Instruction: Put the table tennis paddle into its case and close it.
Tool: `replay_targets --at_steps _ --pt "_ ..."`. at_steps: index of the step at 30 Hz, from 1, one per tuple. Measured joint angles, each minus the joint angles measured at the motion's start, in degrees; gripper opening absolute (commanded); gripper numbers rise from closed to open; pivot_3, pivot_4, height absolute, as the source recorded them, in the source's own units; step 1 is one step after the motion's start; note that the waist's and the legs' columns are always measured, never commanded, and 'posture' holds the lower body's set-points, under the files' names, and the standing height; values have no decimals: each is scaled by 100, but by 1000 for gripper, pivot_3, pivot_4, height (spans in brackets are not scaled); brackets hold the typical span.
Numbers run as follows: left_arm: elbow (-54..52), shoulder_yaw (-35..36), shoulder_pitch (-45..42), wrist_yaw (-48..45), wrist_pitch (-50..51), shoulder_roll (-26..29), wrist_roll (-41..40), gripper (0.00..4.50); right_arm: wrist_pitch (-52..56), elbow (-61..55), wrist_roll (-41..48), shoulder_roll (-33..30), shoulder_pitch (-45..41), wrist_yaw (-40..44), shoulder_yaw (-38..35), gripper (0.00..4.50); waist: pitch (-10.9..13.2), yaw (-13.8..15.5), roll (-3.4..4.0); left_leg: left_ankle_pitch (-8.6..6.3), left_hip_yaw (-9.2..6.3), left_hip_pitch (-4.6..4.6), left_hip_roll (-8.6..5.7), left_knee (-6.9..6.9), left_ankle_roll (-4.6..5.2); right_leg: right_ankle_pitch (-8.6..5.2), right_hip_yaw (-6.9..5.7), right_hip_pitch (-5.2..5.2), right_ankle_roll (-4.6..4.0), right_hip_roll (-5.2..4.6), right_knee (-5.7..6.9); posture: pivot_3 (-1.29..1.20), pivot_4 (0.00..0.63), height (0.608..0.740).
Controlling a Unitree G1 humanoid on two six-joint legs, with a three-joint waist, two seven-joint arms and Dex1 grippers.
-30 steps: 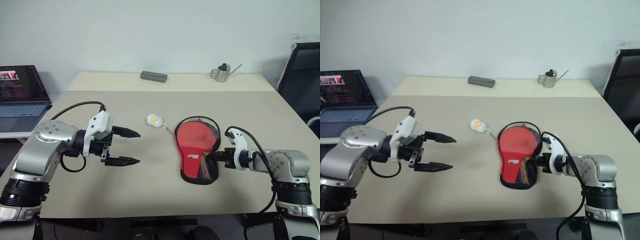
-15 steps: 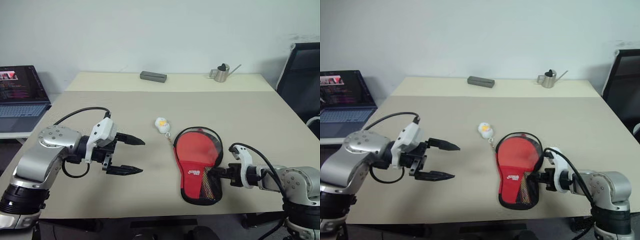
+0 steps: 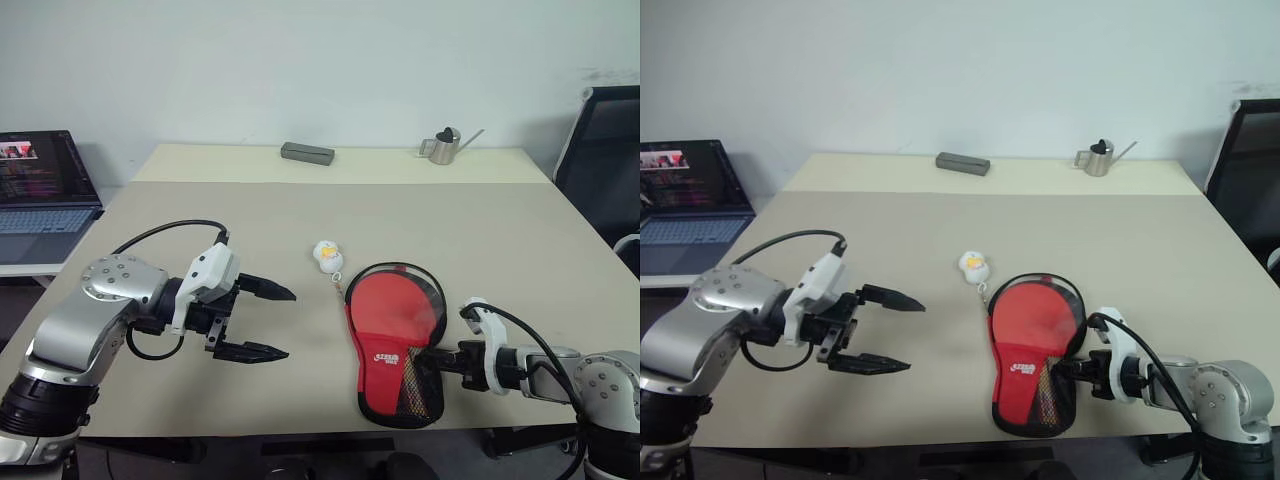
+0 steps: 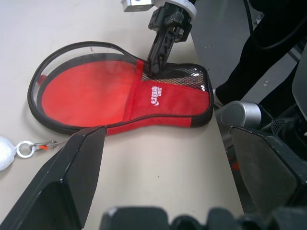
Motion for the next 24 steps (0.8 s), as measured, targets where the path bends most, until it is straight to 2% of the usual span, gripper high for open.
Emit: replay_targets --at_steps 24 --pt "-26 -1 98 101 55 0 4 4500 42 212 -26 -348 -251 52 135 31 2 111 1 0 3 0 0 0 0 -7 -2 -1 -11 0 -2 0 150 740"
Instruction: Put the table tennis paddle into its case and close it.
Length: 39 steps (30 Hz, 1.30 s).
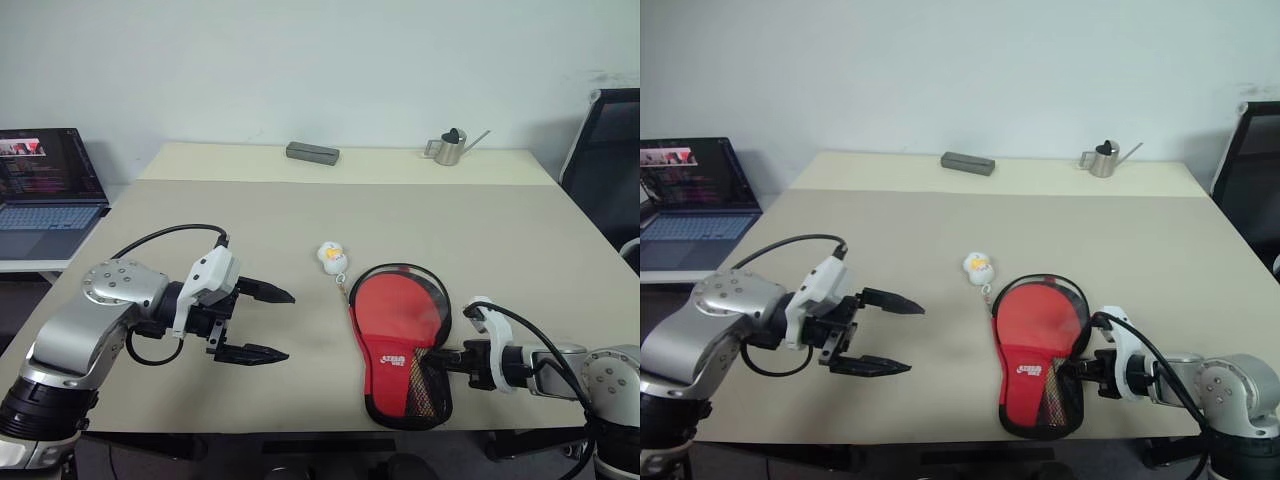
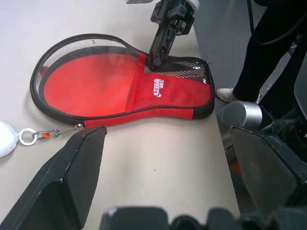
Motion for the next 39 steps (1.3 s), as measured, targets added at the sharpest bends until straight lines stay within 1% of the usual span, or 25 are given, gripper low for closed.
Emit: replay_targets --at_steps 6,10,18,21,26,28,30,34,39 --pt "1 0 20 -1 -55 0 9 4500 -1 92 -123 -85 -107 133 16 31 2 3 -1 0 -1 -1 1 0 0 -1 1 -1 -1 0 0 0 150 740" --pt "1 0 22 0 -64 0 9 4500 -2 114 -210 -258 -216 253 19 31 4 5 0 0 -1 -2 0 0 0 -1 0 -1 -1 -1 -1 0 150 740" --pt "3 -4 22 2 -81 0 14 4500 -24 126 -398 -243 -227 330 77 31 6 7 -3 0 -3 -4 1 -4 0 -1 1 -1 -2 -2 -3 0 150 740" --pt "5 -7 22 3 -88 0 23 4500 -1 126 -465 -62 -204 270 -23 712 5 6 -5 0 -3 -3 3 -6 0 -2 1 -2 -2 -2 -3 0 150 740" --pt "11 -10 22 5 -93 0 28 4500 -18 77 -478 114 16 236 -272 2416 4 7 -6 0 -4 -3 3 -10 0 -1 1 -3 -1 -2 -4 0 150 740" --pt "11 -10 22 7 -95 0 28 4500 -42 -29 -448 251 101 254 -407 3025 5 5 -5 0 -3 -1 4 -12 0 -1 2 -3 -1 -2 -4 0 150 740" --pt "11 -10 23 9 -95 0 28 4500 -118 -107 -427 276 216 339 -482 3025 5 7 -5 0 -4 -2 3 -12 0 -1 1 -3 0 -2 -4 0 150 740" --pt "10 -9 55 23 -95 2 28 4500 -520 -436 -310 -117 755 798 -490 3025 6 9 -4 0 -4 -4 3 -15 -1 -3 0 -1 1 -3 -14 0 150 740" --pt "9 -9 80 56 -95 2 27 4500 -945 -398 -261 -402 1016 1244 -507 3025 7 8 -8 -1 -1 -2 8 -15 -1 -4 0 0 -1 -4 -16 0 150 740"
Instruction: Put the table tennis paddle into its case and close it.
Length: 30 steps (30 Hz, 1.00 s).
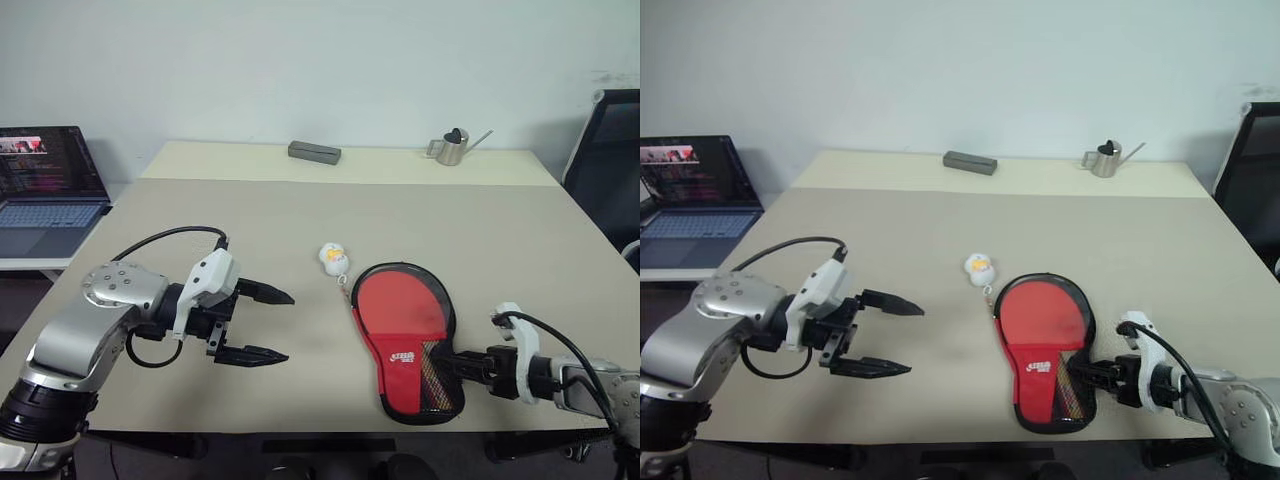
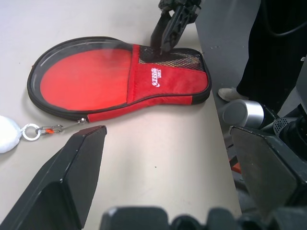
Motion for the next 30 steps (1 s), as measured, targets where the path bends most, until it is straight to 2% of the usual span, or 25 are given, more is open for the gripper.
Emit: replay_targets --at_steps 1,2,4,7,10,20,26,30 --pt "0 0 0 12 0 0 -1 4500 -67 29 3 -34 1 88 -20 3025 1 -1 0 0 1 0 1 0 0 -1 0 0 -1 0 0 0 150 740" --pt "0 0 5 39 0 0 -1 4500 -253 79 7 -159 1 283 -26 3309 5 0 4 0 2 0 0 0 0 -1 0 0 -1 0 -1 0 150 740" --pt "0 13 25 79 0 0 -2 4500 -635 110 -42 -400 2 563 -29 3579 8 4 6 0 2 -1 0 0 0 0 -1 1 -1 0 -4 0 150 740" --pt "34 58 30 229 0 -5 -2 4500 -1503 134 -270 -577 -286 933 -11 4492 10 -8 2 0 7 0 6 -1 0 2 -3 3 3 1 -9 0 150 740" --pt "66 189 10 411 -13 -6 7 4500 -2208 68 -481 -612 -489 1136 156 4492 7 2 -6 0 2 2 9 -5 0 2 -10 1 4 2 -9 0 150 740" --pt "579 493 -109 1168 -36 -138 158 4500 -3917 -156 -1514 -626 -515 1701 1552 4492 8 17 -10 0 -2 1 6 -17 -2 5 -8 3 7 -2 -24 0 150 740" --pt "772 706 -53 1564 -18 -195 220 4500 -4673 264 -2164 -261 -1040 1882 2403 4492 7 3 -11 1 0 5 4 -24 -3 7 -3 1 9 -2 -24 0 150 740" --pt "770 709 121 1774 -12 -337 259 4500 -4800 674 -2438 144 -1372 1765 2718 4492 5 9 -15 1 -3 5 3 -25 -4 10 -3 0 13 -3 -22 0 150 740"
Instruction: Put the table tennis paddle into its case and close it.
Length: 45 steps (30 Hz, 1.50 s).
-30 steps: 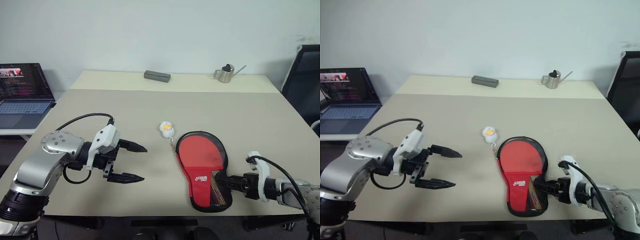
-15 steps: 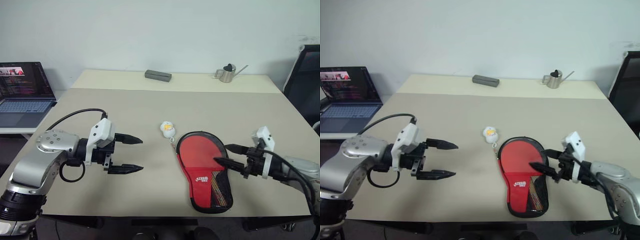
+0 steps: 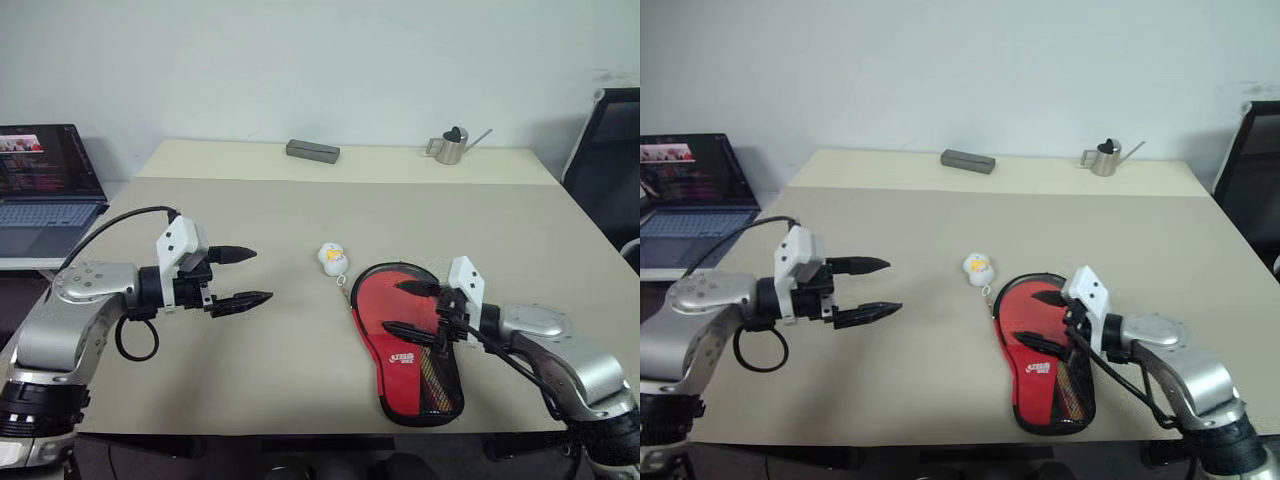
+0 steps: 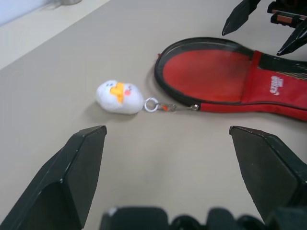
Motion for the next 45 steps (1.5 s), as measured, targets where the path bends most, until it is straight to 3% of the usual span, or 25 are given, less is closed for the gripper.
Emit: replay_targets --at_steps 5,15,27,45 --pt "42 -207 16 442 11 -346 273 4500 -171 888 -350 487 -213 -165 267 4492 -2 37 -2 1 -3 1 -7 0 -1 4 0 1 4 -2 4 0 150 740" --pt "746 -877 -603 1504 25 -1373 1100 4500 -1025 1841 -810 746 -34 -29 298 4492 -5 30 -8 5 -4 8 -11 2 -7 13 0 3 21 3 13 0 150 740" --pt "2218 -1393 -1757 1948 50 -2271 1697 4500 -1164 1895 -1082 1038 -28 -296 293 4492 -22 -2 -34 12 4 19 -19 2 -18 14 -1 15 24 12 39 0 150 740" --pt "4716 -1470 -3097 2528 -593 -3342 2367 4500 -1167 1900 -1132 1252 35 -448 266 4492 -25 -11 -39 19 3 18 -26 6 -28 21 -5 20 38 17 44 0 150 740"
